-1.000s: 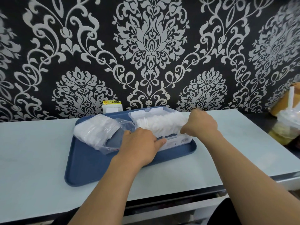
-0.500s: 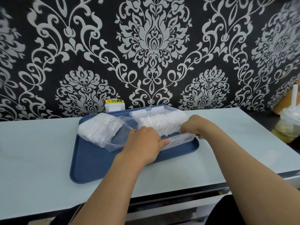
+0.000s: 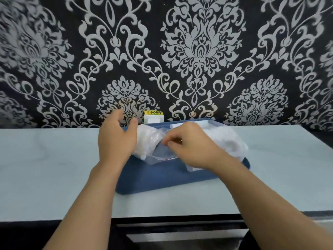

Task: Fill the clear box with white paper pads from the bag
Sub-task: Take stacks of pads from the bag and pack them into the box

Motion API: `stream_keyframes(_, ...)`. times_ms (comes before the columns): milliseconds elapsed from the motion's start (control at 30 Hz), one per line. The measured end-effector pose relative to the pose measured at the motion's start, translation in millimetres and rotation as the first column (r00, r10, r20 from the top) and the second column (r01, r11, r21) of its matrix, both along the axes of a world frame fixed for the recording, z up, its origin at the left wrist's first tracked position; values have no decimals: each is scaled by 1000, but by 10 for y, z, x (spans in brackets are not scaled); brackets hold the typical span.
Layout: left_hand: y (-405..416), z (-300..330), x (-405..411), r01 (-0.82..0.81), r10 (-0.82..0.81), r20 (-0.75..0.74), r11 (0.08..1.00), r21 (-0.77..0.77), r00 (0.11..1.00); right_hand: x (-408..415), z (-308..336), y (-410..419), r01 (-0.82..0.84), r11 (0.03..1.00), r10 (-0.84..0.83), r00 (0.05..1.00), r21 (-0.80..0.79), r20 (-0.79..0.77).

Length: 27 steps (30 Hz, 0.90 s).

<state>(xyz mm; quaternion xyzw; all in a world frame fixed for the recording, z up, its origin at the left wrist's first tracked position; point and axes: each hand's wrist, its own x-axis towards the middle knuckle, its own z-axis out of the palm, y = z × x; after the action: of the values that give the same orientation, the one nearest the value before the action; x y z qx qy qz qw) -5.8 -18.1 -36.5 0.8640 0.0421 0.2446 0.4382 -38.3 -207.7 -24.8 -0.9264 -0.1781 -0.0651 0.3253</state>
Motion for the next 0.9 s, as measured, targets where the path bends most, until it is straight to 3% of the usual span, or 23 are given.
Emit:
stream_keyframes(67, 76, -164, 64, 26, -25, -314, 1000, -1, 949, 168, -226, 158, -43, 984, 43, 999, -175, -4)
stream_keyframes(100, 89, -235, 95, 70, -58, -370, 997, 18, 927, 234, -288, 177, -39, 980, 36, 999, -195, -18)
stream_keyframes(400, 339, -344, 148, 124, -127, -265, 992, -27, 956, 255, -247, 294, -119, 990, 113, 990, -74, -79)
stream_keyframes(600, 403, -392, 209, 151, -149, -238, 989, -10, 960, 285, -222, 361, -208, 961, 202, 978, -181, -53)
stream_keyframes(733, 348, -394, 193, 153, -151, -229, 988, -9, 962, 292, -310, 368, -206, 960, 225, 971, -189, 87)
stream_keyframes(900, 271, -351, 161, 270, -258, -365, 963, -20, 895, 339, -424, 368, -105, 956, 136, 986, -274, 95)
